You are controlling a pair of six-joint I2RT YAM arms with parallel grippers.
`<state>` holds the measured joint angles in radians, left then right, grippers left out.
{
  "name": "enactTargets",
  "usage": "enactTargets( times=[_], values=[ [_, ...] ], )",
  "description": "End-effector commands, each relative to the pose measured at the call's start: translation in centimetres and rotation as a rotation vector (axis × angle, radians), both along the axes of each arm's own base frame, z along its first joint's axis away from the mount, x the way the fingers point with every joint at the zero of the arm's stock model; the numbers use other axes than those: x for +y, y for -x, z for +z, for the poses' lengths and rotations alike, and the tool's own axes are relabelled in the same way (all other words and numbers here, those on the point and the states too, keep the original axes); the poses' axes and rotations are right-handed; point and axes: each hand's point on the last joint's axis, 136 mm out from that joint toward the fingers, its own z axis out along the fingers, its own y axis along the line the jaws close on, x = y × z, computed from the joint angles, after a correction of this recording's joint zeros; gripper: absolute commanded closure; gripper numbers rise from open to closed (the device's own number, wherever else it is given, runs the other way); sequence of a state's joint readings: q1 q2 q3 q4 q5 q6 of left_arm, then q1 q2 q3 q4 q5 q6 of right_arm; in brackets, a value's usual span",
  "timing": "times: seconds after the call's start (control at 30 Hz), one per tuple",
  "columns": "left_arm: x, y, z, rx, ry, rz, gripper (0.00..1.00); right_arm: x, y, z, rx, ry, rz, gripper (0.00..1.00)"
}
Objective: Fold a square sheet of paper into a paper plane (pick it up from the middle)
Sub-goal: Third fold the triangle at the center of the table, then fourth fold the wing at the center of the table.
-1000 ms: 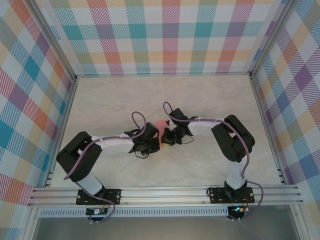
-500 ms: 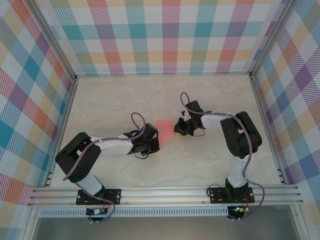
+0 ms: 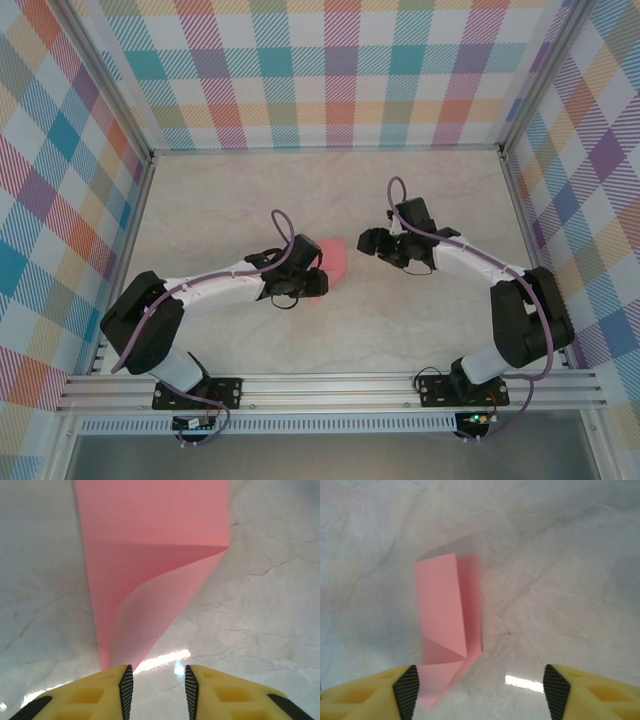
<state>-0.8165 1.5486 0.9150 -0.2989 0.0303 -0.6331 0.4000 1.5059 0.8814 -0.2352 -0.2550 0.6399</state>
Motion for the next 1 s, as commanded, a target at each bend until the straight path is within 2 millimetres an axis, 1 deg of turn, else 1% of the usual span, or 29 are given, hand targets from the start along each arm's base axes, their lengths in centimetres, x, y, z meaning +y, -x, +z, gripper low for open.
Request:
enactTargets(
  times=[0.0, 0.1, 0.27, 0.37, 0.47, 0.67, 0.8, 0.97],
  values=[
    [0.4, -0.1, 0.8, -0.07, -0.109, -0.077, 0.6, -0.8, 1.3, -1.0, 0.035, 0.029, -0.018, 0.23],
    [0.7, -0.9, 0.5, -0.083, -0.156, -0.049, 0.59, -0.2, 1.8, -1.2, 0.047, -0.014, 0.001, 0.19],
    [1.6, -2.2, -0.5, -0.089, -0.196, 0.054, 0.68, 1.9, 2.4, -1.5, 0.089, -0.121, 0.075, 0.19],
    [2.0, -2.5, -1.0, -0.082, -0.193, 0.1, 0.71, 2.9, 2.5, -1.6, 0.112, -0.173, 0.108, 0.21],
    [2.5, -2.6, -1.7, -0.065, -0.201, 0.126, 0.74, 4.0, 2.6, -2.1, 0.132, -0.189, 0.142, 0.25],
    [3.3, -2.4, -2.3, -0.051, -0.21, 0.153, 0.75, 6.5, 3.2, -3.1, 0.162, -0.209, 0.218, 0.31],
    [3.8, -2.4, -2.6, -0.041, -0.21, 0.164, 0.75, 7.7, 3.3, -3.5, 0.172, -0.224, 0.252, 0.35],
    [3.9, -2.5, -2.8, -0.033, -0.199, 0.168, 0.75, 8.9, 3.3, -3.7, 0.182, -0.238, 0.288, 0.42]
  ],
)
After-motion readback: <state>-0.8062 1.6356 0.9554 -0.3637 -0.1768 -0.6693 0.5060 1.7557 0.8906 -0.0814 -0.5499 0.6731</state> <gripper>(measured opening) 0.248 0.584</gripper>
